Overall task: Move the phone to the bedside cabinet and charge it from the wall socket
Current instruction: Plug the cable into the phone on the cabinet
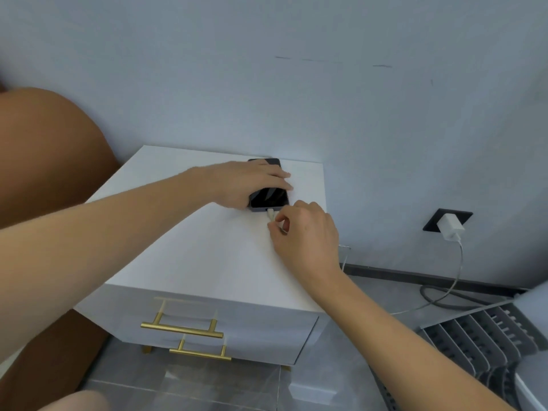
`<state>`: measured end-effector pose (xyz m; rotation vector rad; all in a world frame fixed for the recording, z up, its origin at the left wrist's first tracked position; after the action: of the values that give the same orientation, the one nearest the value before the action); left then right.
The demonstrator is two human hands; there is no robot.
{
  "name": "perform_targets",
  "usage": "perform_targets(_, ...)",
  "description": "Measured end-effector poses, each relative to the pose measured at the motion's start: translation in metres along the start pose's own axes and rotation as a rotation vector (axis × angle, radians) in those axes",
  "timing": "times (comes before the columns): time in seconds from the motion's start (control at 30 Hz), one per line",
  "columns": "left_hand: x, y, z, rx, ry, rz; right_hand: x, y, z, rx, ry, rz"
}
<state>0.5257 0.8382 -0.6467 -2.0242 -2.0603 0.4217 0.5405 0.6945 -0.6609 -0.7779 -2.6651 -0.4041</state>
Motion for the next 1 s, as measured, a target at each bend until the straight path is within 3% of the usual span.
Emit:
perform_targets(0.13, 0.009, -0.025, 0.013, -0.247, -0.225, -0.223, -0.006, -0.004, -0.002, 0.014, 0.042, -0.047)
perform_targets(0.3, 0.003, -0.062, 0.047, -0.394, -0.448, -0.493, -0.016, -0.008, -0.002, 0.059, 0.017, -0.099)
perform_targets(0.57, -0.019, -0.084, 0.066, -0.498, -0.424, -0.504, -0.020, -0.009, -0.001, 0.025, 0.000, -0.149)
perform_targets(1.0, -0.027, -0.081, 0.066, -0.460, -0.304, -0.533, -0.023, -0.014, 0.002, 0.021, 0.049, -0.147)
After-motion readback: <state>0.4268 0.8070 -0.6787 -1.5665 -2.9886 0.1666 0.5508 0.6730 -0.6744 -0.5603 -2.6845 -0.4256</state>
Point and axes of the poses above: each hand's wrist, its own y-axis towards the middle knuckle, its own z-axis out of the palm, x = y × z, the point moved 8 cm from there along y, towards the middle knuckle, and after that the axes turned 15 degrees about x, right-handed, at the moved point
